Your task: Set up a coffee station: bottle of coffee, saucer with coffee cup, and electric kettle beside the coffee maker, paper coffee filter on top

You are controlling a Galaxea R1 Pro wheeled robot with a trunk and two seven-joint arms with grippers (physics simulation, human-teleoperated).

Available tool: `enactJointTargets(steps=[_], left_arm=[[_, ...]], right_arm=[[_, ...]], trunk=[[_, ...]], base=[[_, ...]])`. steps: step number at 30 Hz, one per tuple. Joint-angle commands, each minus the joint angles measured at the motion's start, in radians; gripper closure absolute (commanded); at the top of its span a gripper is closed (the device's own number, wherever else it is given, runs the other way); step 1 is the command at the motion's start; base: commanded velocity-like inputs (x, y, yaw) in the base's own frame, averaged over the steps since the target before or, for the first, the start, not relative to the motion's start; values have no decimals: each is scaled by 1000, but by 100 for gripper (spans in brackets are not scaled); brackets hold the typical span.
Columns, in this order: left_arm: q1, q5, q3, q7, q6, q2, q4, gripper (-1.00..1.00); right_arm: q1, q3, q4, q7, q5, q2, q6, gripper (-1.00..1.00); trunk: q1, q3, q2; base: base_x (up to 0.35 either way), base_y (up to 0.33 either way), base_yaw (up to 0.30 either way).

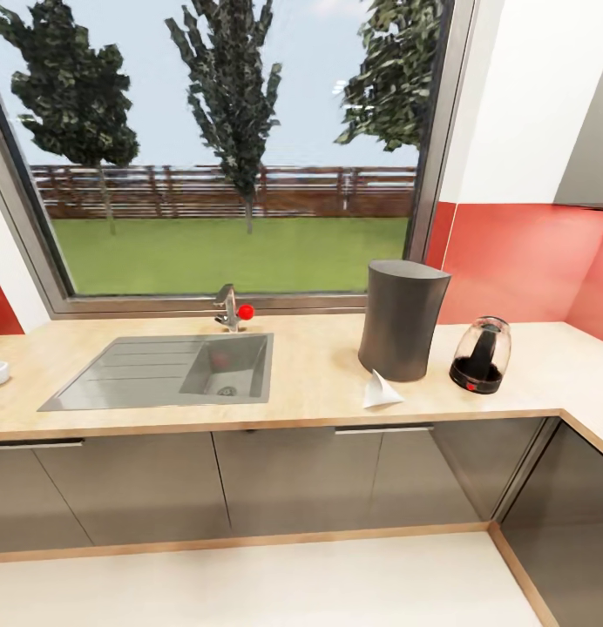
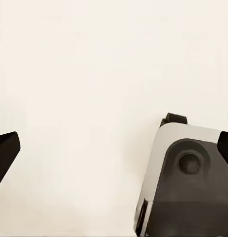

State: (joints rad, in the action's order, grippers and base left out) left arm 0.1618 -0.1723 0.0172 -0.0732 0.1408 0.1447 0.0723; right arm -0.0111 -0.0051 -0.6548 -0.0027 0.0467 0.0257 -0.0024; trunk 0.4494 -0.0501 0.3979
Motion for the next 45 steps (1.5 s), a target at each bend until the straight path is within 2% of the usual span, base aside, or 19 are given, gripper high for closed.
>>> enactJointTargets(steps=[1, 3, 4, 5, 6, 9, 12, 15, 21, 24, 26, 30, 34, 39, 45], left_arm=[[-5, -6, 2, 0, 4, -2, -40, -100], [-9, -6, 1, 1, 2, -4, -42, -100], [-12, -6, 0, 1, -1, -6, -44, -100], [-14, -6, 0, 1, -2, -6, -44, -100], [-15, -6, 0, 1, -2, -6, -44, -100], [-16, -6, 0, 1, -2, -5, -45, -100], [-16, -6, 1, 1, -3, -5, -45, -100], [-16, -6, 1, 2, -5, -6, -45, -100], [-16, -7, 1, 4, -10, -9, -46, -100], [-16, -7, 1, 4, -26, -10, -48, -100], [-19, -7, 1, 3, -63, -11, -55, -100], [-45, -6, 1, 3, -92, -13, -66, -100], [-68, -6, 1, 2, -94, -13, -66, -100], [-83, -6, 1, 0, -93, -13, -67, -100], [-86, -6, 1, 0, -93, -13, -68, -100]], right_arm=[[-4, 1, -193, -15, 4, 0, 2, -100], [-15, 2, -277, -60, 4, -3, 5, -100], [-55, 5, -374, -164, 5, -9, 26, -100], [-96, 6, -405, -211, 6, -17, 63, -100], [-128, 6, -417, -229, 6, -24, 97, -100], [-224, 6, -428, -253, 7, -36, 182, -100], [-296, 7, -429, -259, 7, -44, 224, -100], [-363, 7, -425, -265, 5, -61, 246, -100], [-439, 7, -387, -276, 2, -84, 256, -100], [-459, 7, -371, -296, 2, -87, 257, -100], [-469, 10, -364, -322, 2, -90, 257, -100], [-474, 32, -354, -333, 2, -99, 257, -100], [-474, 40, -349, -333, 1, -107, 259, -100], [-474, 43, -347, -333, 0, -132, 259, -100], [-474, 43, -347, -334, -1, -136, 259, -100]], trunk=[[1, -2, 2], [1, -2, 2], [1, -2, 2], [1, -2, 2], [1, -2, 2], [1, -2, 2], [1, -2, 2], [1, -2, 2], [1, -2, 2], [1, -2, 2], [1, -2, 2], [1, -2, 2], [1, -2, 2], [1, -2, 2], [1, -2, 2]], base=[[0, 0, 0], [0, 0, 0], [0, 0, 0], [0, 0, 0], [0, 0, 0], [0, 0, 0], [0, 0, 0], [0, 0, 0], [0, 0, 0], [4, 0, 0], [94, 0, 0], [256, 22, 0], [262, 95, 0], [112, 28, 0], [278, 3, 0]])
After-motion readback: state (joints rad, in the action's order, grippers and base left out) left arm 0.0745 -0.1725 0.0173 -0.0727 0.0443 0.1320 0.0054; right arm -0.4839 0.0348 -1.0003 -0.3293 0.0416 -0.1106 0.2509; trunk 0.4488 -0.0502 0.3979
